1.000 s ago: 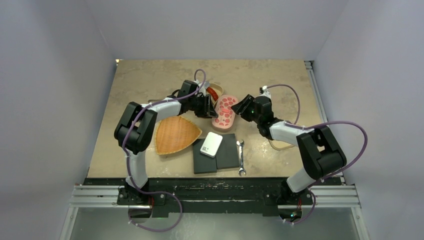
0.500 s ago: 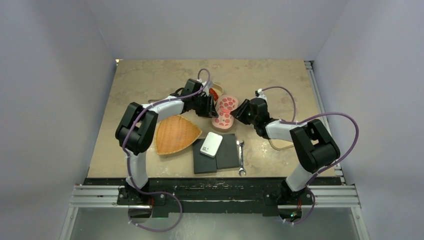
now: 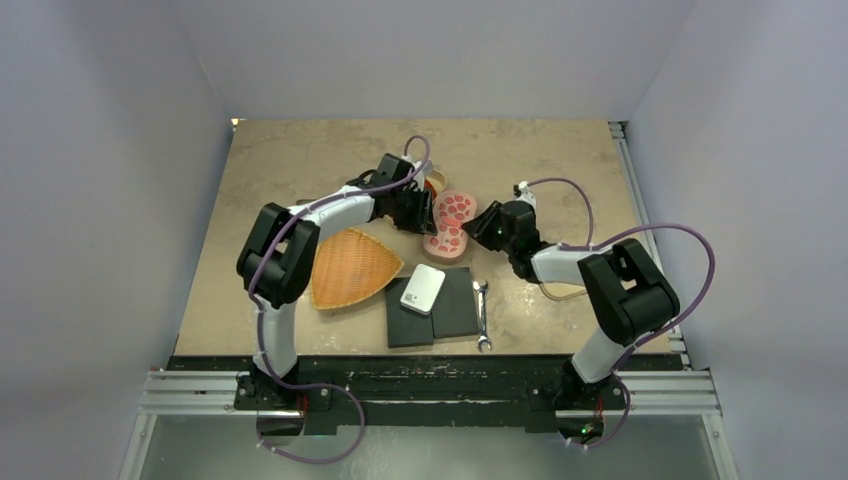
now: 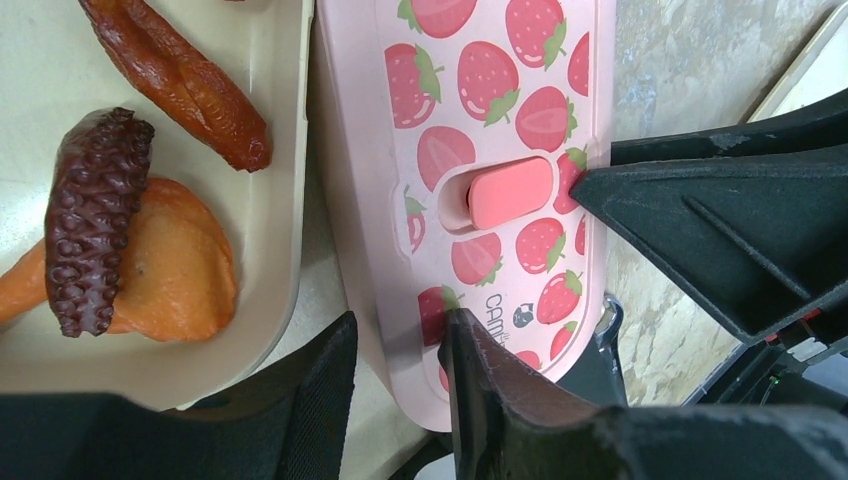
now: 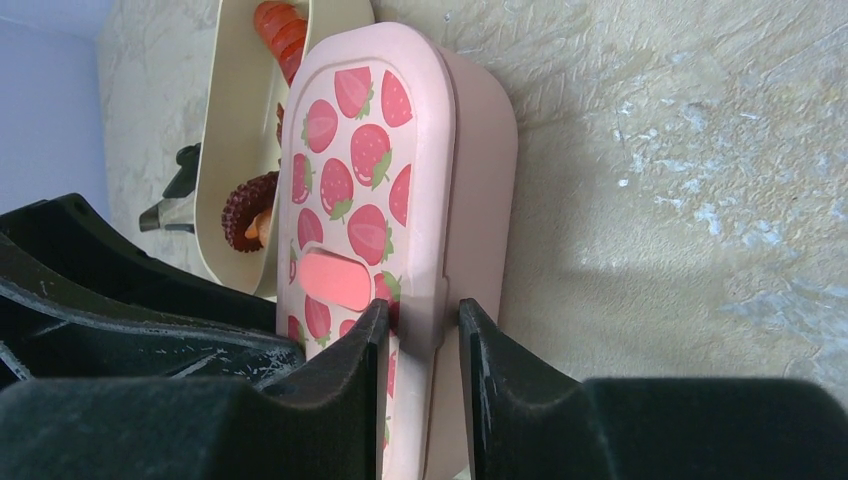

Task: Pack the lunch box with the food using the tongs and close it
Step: Close the box lid on the packing box.

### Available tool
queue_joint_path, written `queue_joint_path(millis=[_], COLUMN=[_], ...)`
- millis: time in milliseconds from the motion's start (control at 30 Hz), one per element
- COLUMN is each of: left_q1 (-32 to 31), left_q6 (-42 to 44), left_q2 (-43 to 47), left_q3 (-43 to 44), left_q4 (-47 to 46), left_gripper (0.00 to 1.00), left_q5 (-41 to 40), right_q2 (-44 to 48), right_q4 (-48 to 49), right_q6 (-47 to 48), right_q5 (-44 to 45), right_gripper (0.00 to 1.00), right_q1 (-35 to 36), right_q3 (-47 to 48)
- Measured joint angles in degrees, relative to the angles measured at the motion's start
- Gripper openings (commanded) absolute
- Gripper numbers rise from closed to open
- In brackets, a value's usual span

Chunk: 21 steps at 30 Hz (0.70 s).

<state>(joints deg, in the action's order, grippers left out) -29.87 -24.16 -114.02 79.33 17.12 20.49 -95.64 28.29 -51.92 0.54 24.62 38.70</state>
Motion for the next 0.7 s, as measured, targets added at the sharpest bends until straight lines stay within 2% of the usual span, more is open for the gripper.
queue_joint_path(millis=[233, 433, 700], left_q1=[-0.15, -0.44, -1.81], left_q6=[1.75, 2.86, 4.24], left_q2=[-1.66, -2.1, -3.32], left_q3=[3.28, 4.24, 6.43], left_q4=[3.69, 4.83, 5.9], left_gripper=[0.41, 0.45, 0.46], left_q5=[-0.15, -0.98, -2.12], right_q2=[-0.11, -0.37, -0.28], right_q4=[2.21, 6.36, 9.35], right_q6=[-0.83, -2.56, -4.28], right_q5=[1.51, 2.16, 4.39], right_gripper=[0.24, 0.14, 0.08], right_q1=[0.81, 1.03, 2.08], right_q3=[-1.38, -3.72, -5.62])
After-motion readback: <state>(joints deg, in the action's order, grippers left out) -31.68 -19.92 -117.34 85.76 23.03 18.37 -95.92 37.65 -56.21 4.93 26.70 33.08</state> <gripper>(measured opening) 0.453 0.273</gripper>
